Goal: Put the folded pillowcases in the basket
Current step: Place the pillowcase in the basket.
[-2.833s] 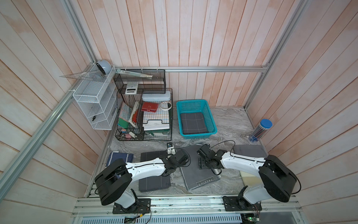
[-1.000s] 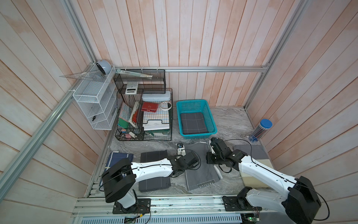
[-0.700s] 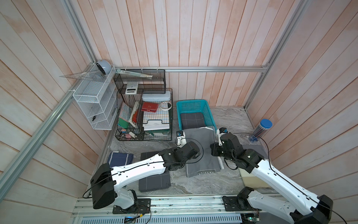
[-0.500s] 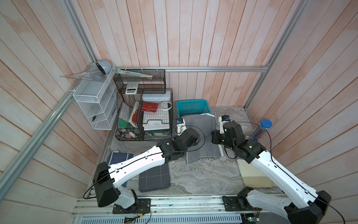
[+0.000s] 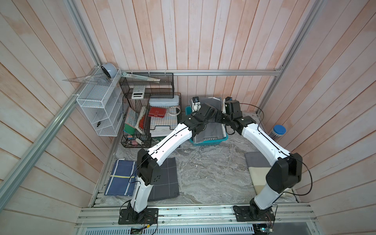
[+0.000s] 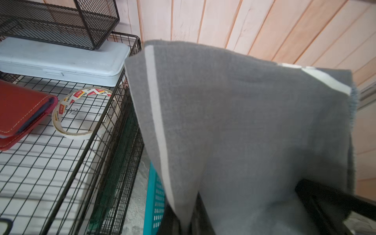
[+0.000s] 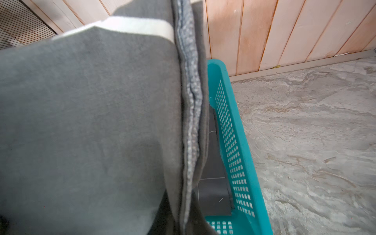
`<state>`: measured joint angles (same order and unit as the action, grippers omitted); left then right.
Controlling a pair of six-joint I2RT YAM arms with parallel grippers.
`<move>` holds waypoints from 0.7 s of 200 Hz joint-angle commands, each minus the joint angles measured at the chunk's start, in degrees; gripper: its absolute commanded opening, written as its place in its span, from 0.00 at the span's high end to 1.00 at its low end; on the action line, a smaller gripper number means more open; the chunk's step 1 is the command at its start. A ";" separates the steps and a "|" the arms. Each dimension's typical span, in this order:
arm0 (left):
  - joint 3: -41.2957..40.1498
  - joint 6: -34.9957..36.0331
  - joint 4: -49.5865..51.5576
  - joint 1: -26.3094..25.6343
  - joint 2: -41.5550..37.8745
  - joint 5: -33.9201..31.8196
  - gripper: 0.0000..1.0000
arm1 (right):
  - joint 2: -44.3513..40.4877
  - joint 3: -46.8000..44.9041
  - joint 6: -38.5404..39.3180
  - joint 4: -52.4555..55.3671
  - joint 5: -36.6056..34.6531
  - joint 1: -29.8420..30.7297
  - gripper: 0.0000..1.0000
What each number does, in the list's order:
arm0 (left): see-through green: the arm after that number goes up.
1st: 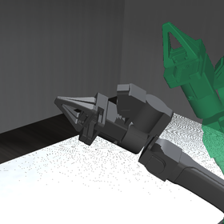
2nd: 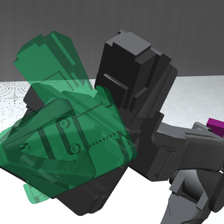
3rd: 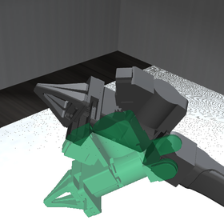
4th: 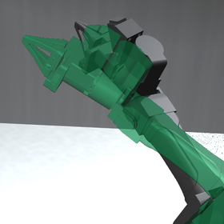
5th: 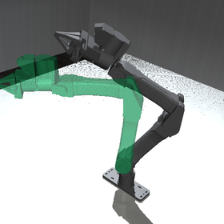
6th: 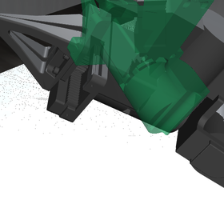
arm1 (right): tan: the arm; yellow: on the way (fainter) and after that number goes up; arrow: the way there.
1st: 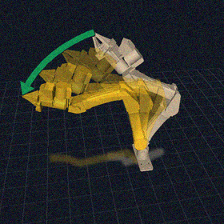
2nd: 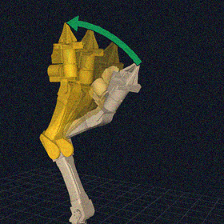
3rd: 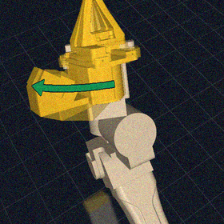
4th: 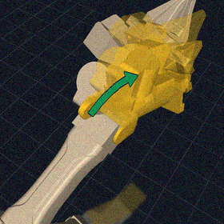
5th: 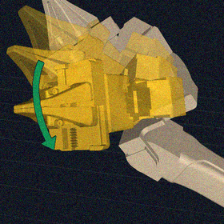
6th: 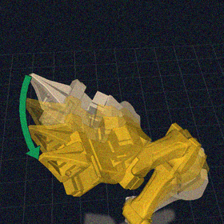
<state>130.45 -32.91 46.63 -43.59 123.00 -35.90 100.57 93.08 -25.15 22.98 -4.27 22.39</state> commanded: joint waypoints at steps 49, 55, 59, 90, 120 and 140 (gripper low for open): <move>18.10 2.99 8.41 4.67 16.58 3.73 1.00 | 13.38 9.74 2.46 3.11 1.17 -3.54 1.00; 17.38 2.61 8.02 4.66 16.81 4.11 1.00 | 14.11 10.20 2.37 3.50 1.65 -3.86 1.00; 16.99 2.42 7.80 4.70 16.94 4.24 1.00 | 14.59 10.55 2.32 3.67 1.79 -4.01 1.00; 15.54 1.34 7.21 4.85 17.85 5.09 1.00 | 17.03 12.17 2.08 6.12 2.49 -4.78 1.00; 15.85 0.91 7.14 5.62 19.91 5.35 1.00 | 19.02 12.92 1.09 7.92 3.22 -4.73 1.00; 16.74 0.86 6.90 6.24 22.02 6.13 1.00 | 20.70 13.60 1.26 8.64 1.87 -4.71 1.00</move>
<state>146.21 -31.31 52.69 -39.11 141.84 -29.36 118.67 104.36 -23.90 28.60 0.10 18.70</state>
